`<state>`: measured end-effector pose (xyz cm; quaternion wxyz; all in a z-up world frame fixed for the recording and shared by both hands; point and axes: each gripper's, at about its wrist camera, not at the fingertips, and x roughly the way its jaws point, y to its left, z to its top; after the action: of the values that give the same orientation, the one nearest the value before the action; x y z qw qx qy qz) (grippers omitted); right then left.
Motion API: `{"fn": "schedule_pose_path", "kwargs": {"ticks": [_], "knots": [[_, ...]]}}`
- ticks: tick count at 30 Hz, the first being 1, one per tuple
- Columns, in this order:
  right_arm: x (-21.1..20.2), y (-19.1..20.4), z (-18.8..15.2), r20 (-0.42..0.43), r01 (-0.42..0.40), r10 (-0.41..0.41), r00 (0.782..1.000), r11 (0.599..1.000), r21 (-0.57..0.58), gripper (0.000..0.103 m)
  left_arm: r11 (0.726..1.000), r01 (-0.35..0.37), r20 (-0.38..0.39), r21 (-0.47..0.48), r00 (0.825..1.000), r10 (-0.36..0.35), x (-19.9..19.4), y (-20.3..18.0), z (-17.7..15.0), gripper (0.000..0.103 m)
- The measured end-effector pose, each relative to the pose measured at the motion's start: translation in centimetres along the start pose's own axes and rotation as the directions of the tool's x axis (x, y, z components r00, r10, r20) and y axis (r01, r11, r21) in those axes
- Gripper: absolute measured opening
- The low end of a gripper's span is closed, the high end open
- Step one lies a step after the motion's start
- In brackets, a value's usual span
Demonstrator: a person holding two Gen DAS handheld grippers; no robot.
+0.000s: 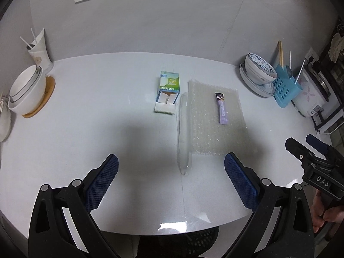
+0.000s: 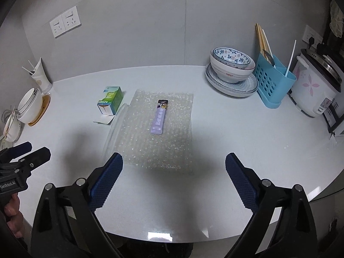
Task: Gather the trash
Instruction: 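Grasp the green medicine box with the left tool while the right tool grasps the purple snack packet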
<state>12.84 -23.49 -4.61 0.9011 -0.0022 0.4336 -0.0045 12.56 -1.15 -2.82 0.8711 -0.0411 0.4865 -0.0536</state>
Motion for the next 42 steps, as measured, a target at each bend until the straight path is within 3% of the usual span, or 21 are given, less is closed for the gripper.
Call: {"fn": "schedule_pose_path", "kwargs": {"ticks": [17,31,36,42], "knots": [[9.7,1.2,5.1,-0.153,0.017,-0.012,0.988,0.999,0.035,0.074,1.000,-0.021,-0.075,0.018,0.997,0.023,9.4,1.8,7.5,0.097],[19.2,2.9,8.3,-0.307,0.033,-0.019,0.952,0.999,0.040,0.055,0.997,-0.051,-0.183,0.057,0.981,0.061,18.8,1.5,12.2,0.095],[21.2,2.7,8.7,-0.359,0.036,-0.015,0.933,0.998,0.054,0.047,0.998,-0.041,-0.215,0.044,0.975,0.050,20.4,1.8,12.8,0.093],[22.4,2.9,9.2,-0.395,0.037,-0.010,0.919,0.997,0.061,0.043,0.999,-0.032,-0.231,0.033,0.972,0.039,21.1,1.8,13.3,0.081]]}}
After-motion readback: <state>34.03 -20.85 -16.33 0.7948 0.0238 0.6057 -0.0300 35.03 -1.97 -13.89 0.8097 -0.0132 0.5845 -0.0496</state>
